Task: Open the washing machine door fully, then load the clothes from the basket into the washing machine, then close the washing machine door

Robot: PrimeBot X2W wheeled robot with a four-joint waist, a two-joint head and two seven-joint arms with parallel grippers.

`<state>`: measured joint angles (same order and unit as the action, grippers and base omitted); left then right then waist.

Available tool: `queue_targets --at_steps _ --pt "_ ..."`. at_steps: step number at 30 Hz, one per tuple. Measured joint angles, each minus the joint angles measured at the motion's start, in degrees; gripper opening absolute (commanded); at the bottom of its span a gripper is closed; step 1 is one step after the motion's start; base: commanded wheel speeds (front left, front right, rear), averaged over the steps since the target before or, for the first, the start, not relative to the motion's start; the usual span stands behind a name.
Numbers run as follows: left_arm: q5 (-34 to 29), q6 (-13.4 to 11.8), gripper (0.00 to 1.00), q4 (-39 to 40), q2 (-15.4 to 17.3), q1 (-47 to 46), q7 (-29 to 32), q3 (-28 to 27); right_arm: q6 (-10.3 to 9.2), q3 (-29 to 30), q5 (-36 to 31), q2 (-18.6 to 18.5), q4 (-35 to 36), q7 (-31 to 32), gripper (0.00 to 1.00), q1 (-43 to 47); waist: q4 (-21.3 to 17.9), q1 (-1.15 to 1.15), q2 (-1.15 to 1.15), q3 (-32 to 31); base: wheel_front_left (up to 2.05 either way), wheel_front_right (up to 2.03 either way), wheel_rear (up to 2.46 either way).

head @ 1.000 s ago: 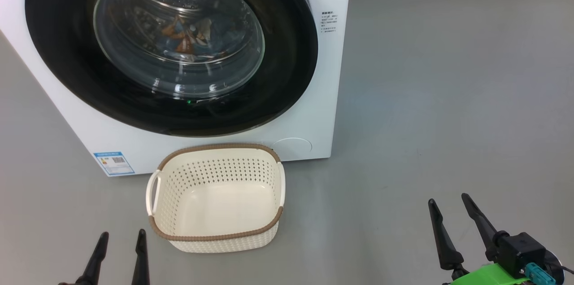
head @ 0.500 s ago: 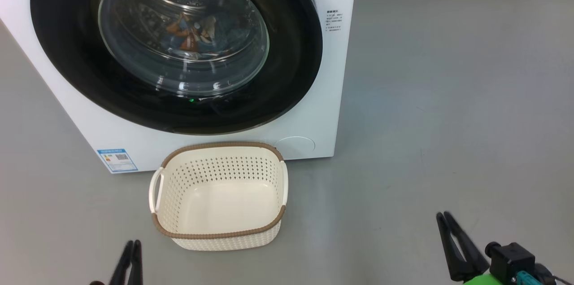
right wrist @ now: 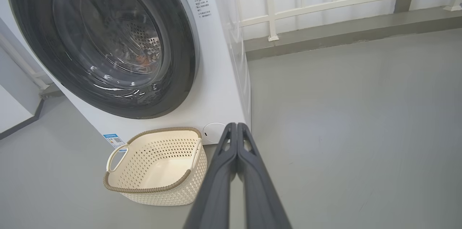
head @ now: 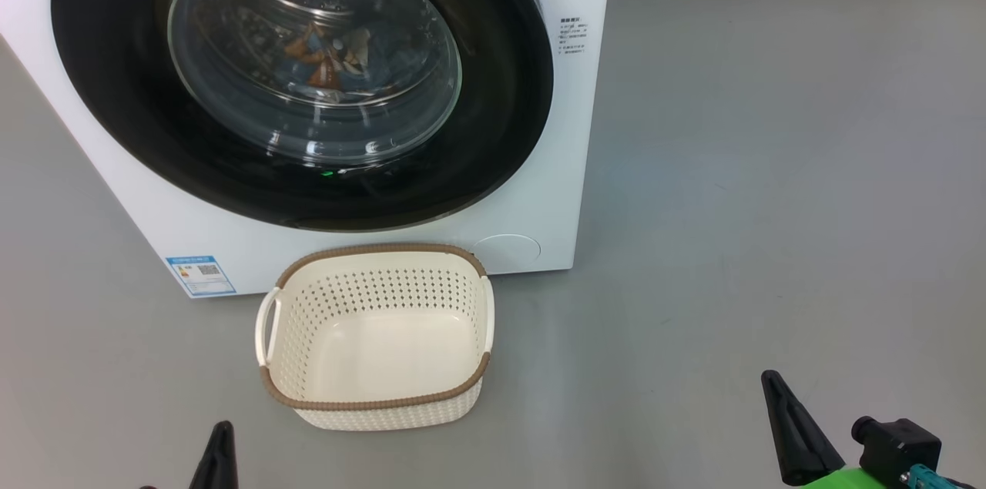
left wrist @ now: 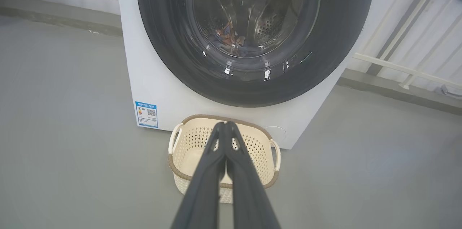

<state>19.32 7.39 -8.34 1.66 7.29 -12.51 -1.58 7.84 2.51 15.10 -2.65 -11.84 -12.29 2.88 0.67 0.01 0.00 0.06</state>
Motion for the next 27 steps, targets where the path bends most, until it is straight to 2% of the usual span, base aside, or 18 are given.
queue_targets --at_steps 27 --pt "17.36 0.0 0.0 -1.49 0.51 -1.84 3.93 0.01 0.0 1.12 17.84 0.01 -0.83 4.14 0.0 -0.78 -0.16 -0.01 0.0 0.03 0.0 0.0 0.0"
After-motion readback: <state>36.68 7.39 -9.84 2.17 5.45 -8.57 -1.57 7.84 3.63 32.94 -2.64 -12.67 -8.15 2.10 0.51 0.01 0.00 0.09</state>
